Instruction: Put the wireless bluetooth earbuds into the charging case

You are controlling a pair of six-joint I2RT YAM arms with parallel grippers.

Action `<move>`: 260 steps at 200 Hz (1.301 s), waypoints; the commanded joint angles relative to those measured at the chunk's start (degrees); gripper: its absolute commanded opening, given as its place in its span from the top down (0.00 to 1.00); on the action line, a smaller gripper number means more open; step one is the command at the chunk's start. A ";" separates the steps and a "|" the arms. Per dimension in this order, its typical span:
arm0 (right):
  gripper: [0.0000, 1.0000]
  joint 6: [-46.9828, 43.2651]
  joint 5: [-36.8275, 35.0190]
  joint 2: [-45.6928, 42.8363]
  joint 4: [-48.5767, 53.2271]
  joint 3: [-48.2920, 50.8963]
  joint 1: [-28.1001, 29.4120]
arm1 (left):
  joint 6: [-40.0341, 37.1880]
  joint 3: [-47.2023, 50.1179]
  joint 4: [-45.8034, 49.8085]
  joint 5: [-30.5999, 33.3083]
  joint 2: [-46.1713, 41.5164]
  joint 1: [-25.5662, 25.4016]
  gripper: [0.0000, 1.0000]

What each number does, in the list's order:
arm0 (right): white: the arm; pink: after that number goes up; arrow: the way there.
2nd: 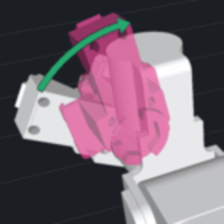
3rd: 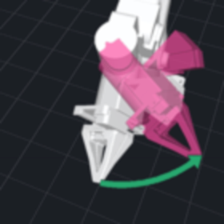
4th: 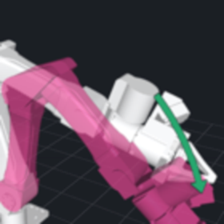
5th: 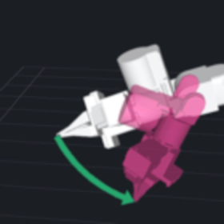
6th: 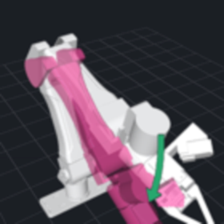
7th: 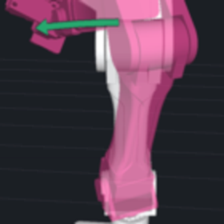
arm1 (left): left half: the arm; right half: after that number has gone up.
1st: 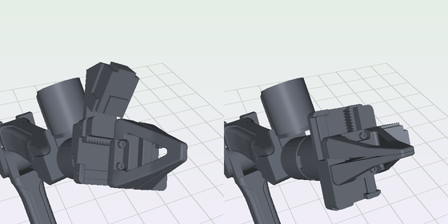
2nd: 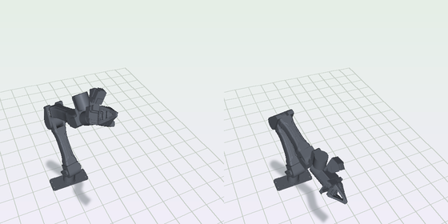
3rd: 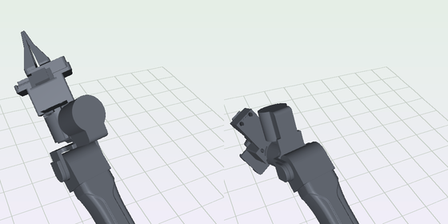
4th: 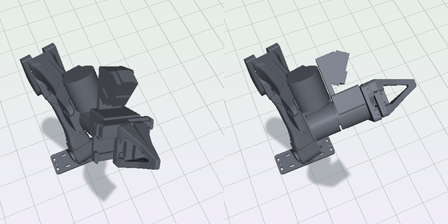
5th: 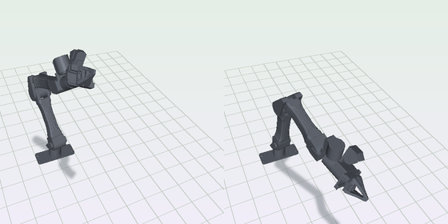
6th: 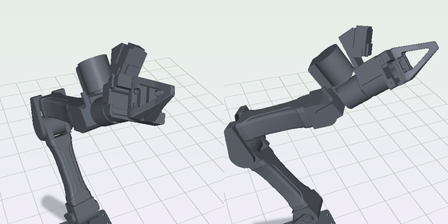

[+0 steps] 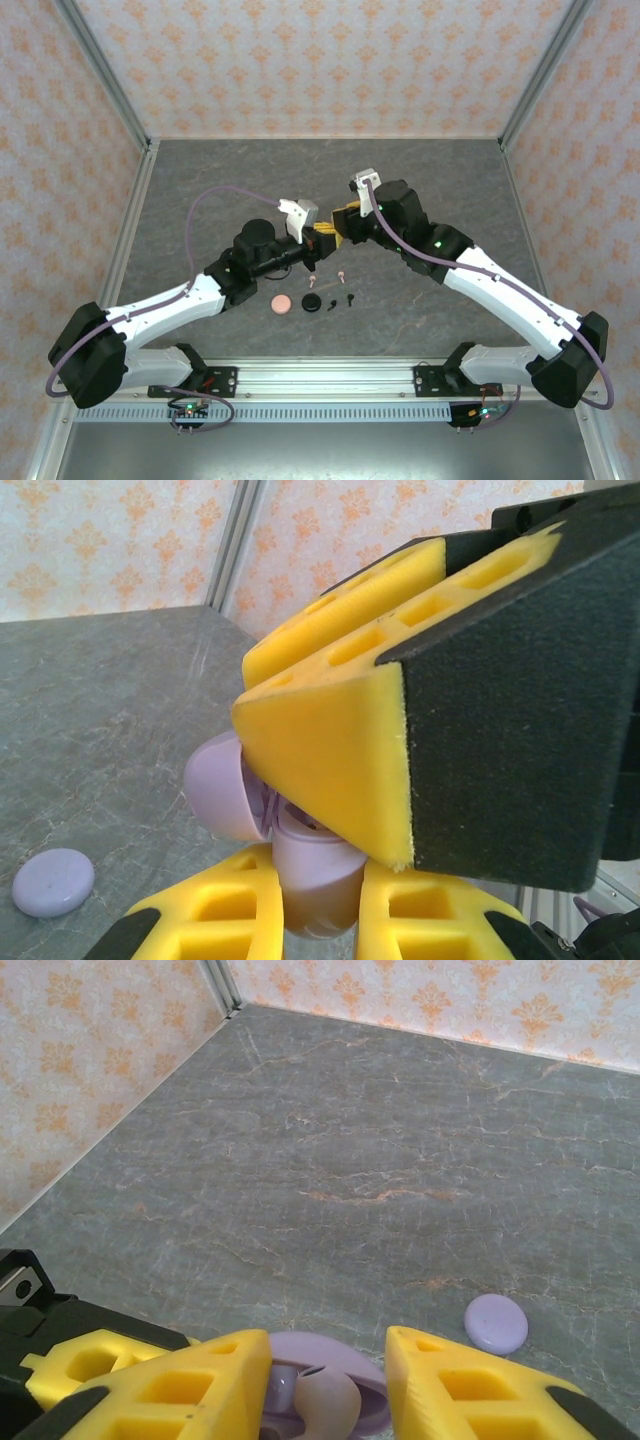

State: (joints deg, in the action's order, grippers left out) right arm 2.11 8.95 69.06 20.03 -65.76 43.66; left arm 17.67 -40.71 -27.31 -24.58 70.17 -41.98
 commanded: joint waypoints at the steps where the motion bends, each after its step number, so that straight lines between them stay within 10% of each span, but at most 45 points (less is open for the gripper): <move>1: 0.59 0.38 -0.55 0.11 0.31 -2.00 -0.33 | -2.83 -0.36 -3.72 -2.05 -0.69 -0.65 1.00; 260: 0.42 2.88 -0.62 -3.90 -0.43 -4.49 -0.44 | -5.60 0.08 -4.65 -4.29 0.67 -0.63 1.00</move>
State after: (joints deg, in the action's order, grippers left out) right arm 3.49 8.16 66.78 20.97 -68.16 43.33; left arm 14.13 -40.71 -28.21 -27.68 70.67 -42.30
